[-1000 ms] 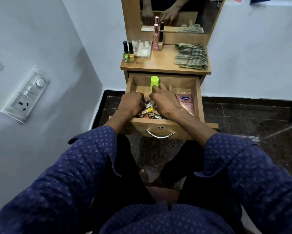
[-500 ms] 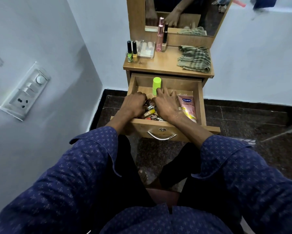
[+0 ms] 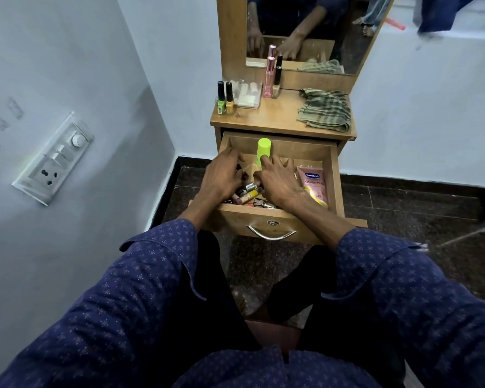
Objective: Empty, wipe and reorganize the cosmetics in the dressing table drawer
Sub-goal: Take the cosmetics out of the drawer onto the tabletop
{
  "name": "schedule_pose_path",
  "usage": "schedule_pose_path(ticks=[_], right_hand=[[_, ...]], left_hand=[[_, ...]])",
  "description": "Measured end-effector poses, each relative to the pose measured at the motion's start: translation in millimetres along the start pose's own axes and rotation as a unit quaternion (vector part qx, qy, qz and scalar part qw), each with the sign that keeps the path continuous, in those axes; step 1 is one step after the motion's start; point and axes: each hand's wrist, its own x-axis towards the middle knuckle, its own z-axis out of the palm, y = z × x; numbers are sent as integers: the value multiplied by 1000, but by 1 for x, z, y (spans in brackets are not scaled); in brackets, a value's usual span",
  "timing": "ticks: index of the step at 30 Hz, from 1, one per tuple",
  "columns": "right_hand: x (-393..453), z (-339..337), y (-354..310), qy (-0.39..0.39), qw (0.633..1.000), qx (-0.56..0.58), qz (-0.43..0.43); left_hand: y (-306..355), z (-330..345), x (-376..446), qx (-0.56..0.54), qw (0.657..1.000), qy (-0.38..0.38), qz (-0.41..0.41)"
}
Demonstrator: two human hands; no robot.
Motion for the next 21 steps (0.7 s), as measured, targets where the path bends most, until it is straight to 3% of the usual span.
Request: schedule_pose_path(ticks=[6, 12, 16, 21], right_hand=[[4, -3, -1, 23, 1000, -8, -4], [14, -23, 10, 89, 992, 86, 21], [21, -31, 19, 146, 961, 229, 53], [39, -55, 18, 199, 910, 357, 70]], left_hand=[[1, -3, -1, -19, 999, 22, 21], [3, -7, 2, -118, 991, 53, 30], [0, -21, 8, -194, 977, 89, -3], [-8, -59, 36, -207, 968, 140, 3]])
